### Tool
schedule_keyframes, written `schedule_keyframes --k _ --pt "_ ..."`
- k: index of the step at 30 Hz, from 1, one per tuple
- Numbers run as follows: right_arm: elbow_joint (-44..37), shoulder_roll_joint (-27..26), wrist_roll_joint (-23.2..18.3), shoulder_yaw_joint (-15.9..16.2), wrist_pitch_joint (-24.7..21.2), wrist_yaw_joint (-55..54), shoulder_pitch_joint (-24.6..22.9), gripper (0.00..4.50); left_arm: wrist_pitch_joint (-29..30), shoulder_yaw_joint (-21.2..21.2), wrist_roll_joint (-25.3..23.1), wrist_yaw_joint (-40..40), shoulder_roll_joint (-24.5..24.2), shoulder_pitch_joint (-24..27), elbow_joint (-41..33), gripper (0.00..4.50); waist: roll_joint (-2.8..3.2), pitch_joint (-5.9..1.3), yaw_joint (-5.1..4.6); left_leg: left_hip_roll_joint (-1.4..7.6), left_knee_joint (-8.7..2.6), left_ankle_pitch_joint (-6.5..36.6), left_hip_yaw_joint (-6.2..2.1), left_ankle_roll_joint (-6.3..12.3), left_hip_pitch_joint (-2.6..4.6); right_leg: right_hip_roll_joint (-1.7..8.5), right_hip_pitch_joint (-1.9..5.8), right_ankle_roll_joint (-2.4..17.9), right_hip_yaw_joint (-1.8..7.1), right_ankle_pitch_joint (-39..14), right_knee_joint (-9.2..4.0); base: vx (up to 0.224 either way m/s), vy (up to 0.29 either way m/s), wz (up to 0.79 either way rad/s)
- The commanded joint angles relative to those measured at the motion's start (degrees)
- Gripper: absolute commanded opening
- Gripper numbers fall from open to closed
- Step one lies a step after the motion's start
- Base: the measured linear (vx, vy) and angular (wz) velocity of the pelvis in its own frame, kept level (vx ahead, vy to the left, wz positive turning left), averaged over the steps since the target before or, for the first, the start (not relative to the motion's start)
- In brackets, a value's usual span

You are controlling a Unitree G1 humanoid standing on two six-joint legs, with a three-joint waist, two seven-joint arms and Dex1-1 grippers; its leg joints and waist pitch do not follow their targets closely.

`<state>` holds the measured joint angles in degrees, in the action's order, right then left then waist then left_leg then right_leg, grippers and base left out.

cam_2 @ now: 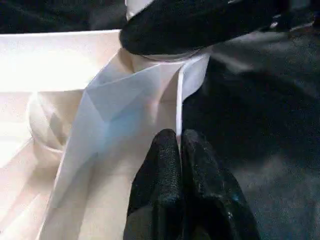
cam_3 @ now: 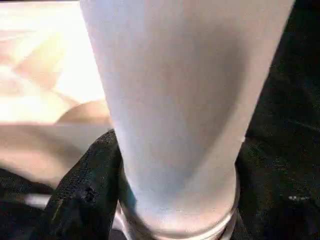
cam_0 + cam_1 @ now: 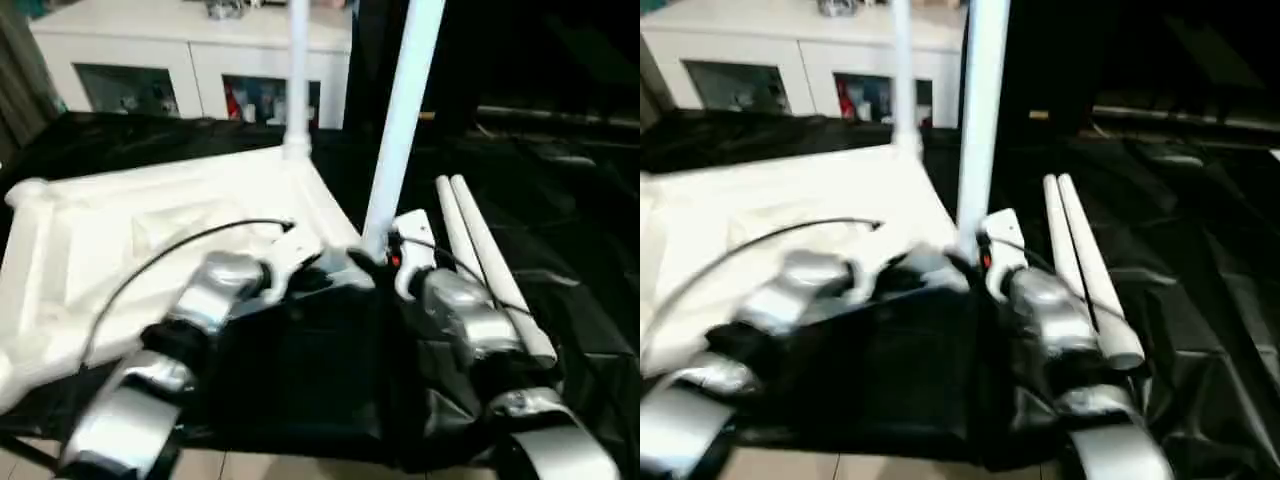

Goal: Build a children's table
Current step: Rotate leg to tighten

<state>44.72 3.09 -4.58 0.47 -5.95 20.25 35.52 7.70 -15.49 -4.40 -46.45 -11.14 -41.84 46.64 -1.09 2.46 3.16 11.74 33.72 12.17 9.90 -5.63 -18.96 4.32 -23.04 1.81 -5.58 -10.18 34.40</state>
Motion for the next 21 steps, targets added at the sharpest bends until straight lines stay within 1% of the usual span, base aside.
schedule_keyframes --k 1,2,3,5,6,7,8,9,10,11,12,13,14,15,16,17,19,20,21 --pt "3.7 -3.2 1.9 2.8 -0.2 -1.3 -0.5 2.72 2.1 0.9 -1.1 5.8 1.5 -1.2 2.6 0.0 0.13 -3.13 -0.12 1.32 -4.2 9.1 -0.25 1.29 -0.51 4.09 2.91 8.6 3.32 -17.8 -4.72 0.0 0.0 0.0" --pt "3.7 -3.2 1.9 2.8 -0.1 -1.3 -0.5 2.72 2.1 0.9 -1.1 5.8 1.5 -1.2 2.6 0.0 0.15 -3.21 -0.07 1.26 -4.13 8.7 -0.2 1.51 -0.53 4.12 3.01 9.2 3.37 -16.3 -4.54 0.0 0.0 0.0" --pt "4.1 -3.5 2.0 2.8 0.8 -1.3 -0.3 3.07 1.7 0.9 -1.1 5.6 1.7 -1.4 3.1 0.0 0.14 -3.17 -0.06 1.26 -4.12 8.5 -0.16 1.9 -0.59 4.1 3.07 9.6 3.37 -15.3 -4.48 0.0 0.0 0.0" --pt "4.1 -3.5 2.0 2.8 0.8 -1.3 -0.3 3.42 1.7 0.9 -1.1 5.6 1.7 -1.4 3.1 0.0 0.16 -3.19 -0.04 1.28 -4.09 8.6 -0.12 2.14 -0.5 4.12 3.06 10.0 3.4 -14.6 -4.44 0.0 0.0 0.0" --pt "3.6 -3.1 -0.1 1.4 1.6 2.8 0.0 3.44 0.3 0.9 -1.0 3.6 0.8 -1.0 3.2 0.0 0.07 -3.17 -0.1 1.31 -4.12 8.7 -0.12 2.51 -0.64 4.09 3.16 10.2 3.38 -14.3 -4.38 0.0 0.0 0.0" --pt "3.6 -3.1 -0.1 1.4 1.6 2.8 0.0 3.44 0.3 0.9 -1.0 3.6 0.8 -1.0 3.2 0.0 0.17 -3.15 -0.05 1.29 -4.15 9.0 -0.17 2.64 -0.61 4.15 3.2 10.2 3.34 -14.6 -4.41 0.0 0.0 0.0" --pt "3.6 -3.1 -0.1 1.4 1.6 2.8 0.0 3.51 0.3 0.9 -1.0 3.6 0.8 -1.0 3.2 0.0 0.07 -3.04 -0.16 1.23 -4.18 9.4 -0.18 2.74 -0.74 4.15 3.28 9.9 3.32 -15.7 -4.55 0.0 0.0 0.0" --pt "3.3 -2.8 -0.8 1.0 1.8 4.2 0.1 3.7 0.0 0.9 -0.9 3.0 0.4 -0.8 3.3 0.0 0.01 -3.04 -0.33 1.25 -4.19 9.8 -0.22 2.87 -0.78 4.18 3.33 9.7 3.3 -16.7 -4.64 0.0 0.0 0.0" --pt "2.2 -1.5 -1.4 1.2 1.1 7.5 -0.1 3.81 -0.5 0.9 -0.7 1.5 -0.5 -0.1 2.8 0.0 -0.09 -3.01 -0.37 1.27 -4.21 9.9 -0.23 2.86 -0.77 4.21 3.29 9.5 3.3 -17.3 -4.74 0.0 0.0 0.0" --pt "1.2 -0.3 -1.5 1.9 0.7 10.2 -0.4 3.81 -1.8 0.7 -0.5 -0.2 -1.3 0.4 2.3 0.0 -0.01 -2.99 -0.43 1.28 -4.16 10.4 -0.22 3.12 -0.7 4.2 3.27 9.4 3.26 -18.2 -4.85 0.0 0.0 0.0" --pt "1.2 -0.2 -1.5 1.9 0.7 10.3 -0.4 3.81 -1.8 0.7 -0.5 -0.2 -1.3 0.4 2.3 0.0 -0.07 -2.98 -0.45 1.27 -4.17 10.4 -0.27 3.33 -0.76 4.2 3.3 9.4 3.25 -18.3 -4.89 0.0 0.0 0.0" --pt "-0.7 1.7 -2.1 2.9 -0.1 14.6 -1.0 3.81 -2.0 0.6 -0.2 -2.0 -2.4 1.2 1.4 0.0 -0.1 -3.03 -0.62 1.32 -4.17 9.8 -0.31 3.51 -0.97 4.24 3.41 9.4 3.32 -17.6 -4.73 0.0 0.0 0.0" --pt "-0.8 1.8 -2.1 3.0 -0.1 14.8 -1.0 3.81 -2.0 0.6 -0.1 -2.1 -2.5 1.2 1.4 0.0 -0.12 -3.12 -0.6 1.35 -4.07 9.1 -0.29 3.9 -0.93 4.21 3.47 9.7 3.3 -16.4 -4.58 0.0 0.0 0.0" --pt "-1.8 3.0 -2.4 3.6 -0.5 17.4 -1.4 3.81 -2.1 0.5 0.0 -3.2 -3.1 1.6 0.9 0.0 -0.13 -3.12 -0.7 1.39 -4.02 8.8 -0.25 4.29 -0.96 4.22 3.48 10.3 3.34 -15.3 -4.47 0.0 0.0 0.0" --pt "-3.1 4.7 -2.4 4.5 -0.4 20.9 -1.9 3.81 -3.8 0.2 0.5 -5.7 -4.0 2.3 0.1 0.0 -0.19 -3.13 -0.7 1.4 -4.01 8.4 -0.23 4.39 -0.97 4.19 3.47 10.5 3.32 -15.0 -4.43 0.0 0.0 0.0" --pt "-3.1 4.7 -2.4 4.5 -0.4 20.9 -1.9 3.81 -3.8 0.2 0.5 -5.7 -4.0 2.3 0.1 0.0 -0.23 -3.17 -0.57 1.39 -3.99 7.9 -0.28 4.55 -1.01 4.21 3.62 10.5 3.31 -14.5 -4.41 0.0 0.0 0.0" --pt "-7.0 9.4 -3.2 6.5 -1.1 29.9 -3.5 3.81 -6.1 -0.6 2.4 -13.7 -6.6 4.6 -3.4 0.0 -0.14 -3.28 -0.62 1.5 -3.87 7.1 -0.18 5.28 -0.95 4.18 3.51 11.2 3.35 -12.6 -4.13 0.0 0.0 0.0" --pt "-7.9 10.4 -3.4 6.9 -1.2 31.9 -3.8 3.81 -6.4 -0.7 3.0 -15.7 -7.2 5.3 -4.4 0.0 -0.21 -3.3 -0.63 1.59 -3.85 6.4 -0.24 5.66 -1.15 4.23 3.71 11.8 3.37 -11.0 -3.8 0.0 0.0 0.0" --pt "-9.4 12.2 -3.7 7.6 -1.7 35.3 -4.3 3.81 -6.2 -1.1 3.9 -19.2 -8.3 6.2 -6.3 0.0 -0.11 -3.27 -0.52 1.62 -3.87 6.3 -0.2 5.7 -1.01 4.15 3.62 11.9 3.36 -10.7 -3.84 0.0 0.0 0.0"
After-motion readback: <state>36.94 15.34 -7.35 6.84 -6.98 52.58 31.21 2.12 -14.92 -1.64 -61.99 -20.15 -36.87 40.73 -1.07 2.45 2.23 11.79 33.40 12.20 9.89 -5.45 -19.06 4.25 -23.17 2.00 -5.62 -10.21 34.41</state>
